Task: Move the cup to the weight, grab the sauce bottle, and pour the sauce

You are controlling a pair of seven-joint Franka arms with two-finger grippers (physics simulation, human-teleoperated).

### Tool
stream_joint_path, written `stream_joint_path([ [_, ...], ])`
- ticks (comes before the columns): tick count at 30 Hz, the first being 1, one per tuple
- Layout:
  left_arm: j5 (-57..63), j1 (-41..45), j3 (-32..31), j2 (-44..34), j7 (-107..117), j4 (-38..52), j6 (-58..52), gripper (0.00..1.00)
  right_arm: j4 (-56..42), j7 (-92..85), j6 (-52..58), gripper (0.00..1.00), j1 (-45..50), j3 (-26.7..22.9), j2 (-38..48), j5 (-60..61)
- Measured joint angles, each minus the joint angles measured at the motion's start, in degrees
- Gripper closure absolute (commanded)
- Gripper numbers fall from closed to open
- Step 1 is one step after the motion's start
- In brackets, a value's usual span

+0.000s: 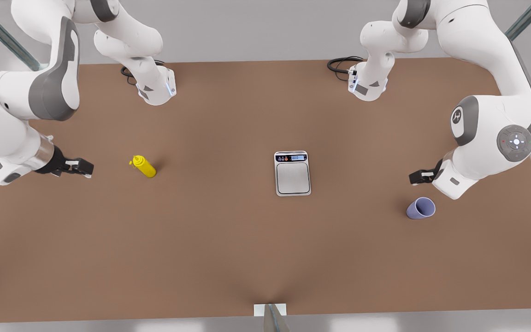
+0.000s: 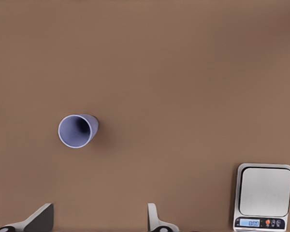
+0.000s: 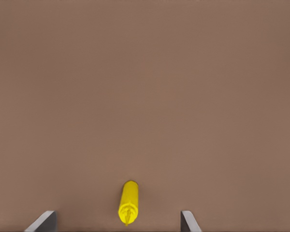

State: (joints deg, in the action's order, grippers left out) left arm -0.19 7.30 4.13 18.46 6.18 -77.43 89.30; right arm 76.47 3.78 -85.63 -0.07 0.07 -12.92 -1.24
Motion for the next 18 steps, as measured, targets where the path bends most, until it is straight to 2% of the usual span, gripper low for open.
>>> stream_joint_path([
  [2, 0.19, -1.40, 0.48, 0.23, 0.41, -2.33, 0.13, 0.00, -0.18, 0.00, -0.19, 0.00, 0.03, 0.33, -0.10, 0.01],
  [4, 0.30, -3.81, 0.53, 4.86, 0.41, -3.27, 3.85, 0.00, -0.43, 0.00, -0.24, 0.00, -0.10, 0.37, -0.01, 0.09],
  [8, 0.02, -8.85, 0.52, 12.25, -0.38, -3.49, 16.89, 0.00, -0.44, 0.00, -0.33, 0.00, -0.27, 1.01, 0.39, 0.53],
  [13, -0.12, -11.60, 0.41, 12.49, -9.38, -10.39, 20.49, 0.00, -0.35, -0.35, -0.41, 0.00, -0.02, 2.04, 0.35, 0.19],
  [18, -0.46, -12.74, 0.42, 12.72, -13.57, -12.56, 20.97, 0.00, -0.35, -0.11, -0.41, 0.00, -0.29, 1.95, 0.35, 0.10],
])
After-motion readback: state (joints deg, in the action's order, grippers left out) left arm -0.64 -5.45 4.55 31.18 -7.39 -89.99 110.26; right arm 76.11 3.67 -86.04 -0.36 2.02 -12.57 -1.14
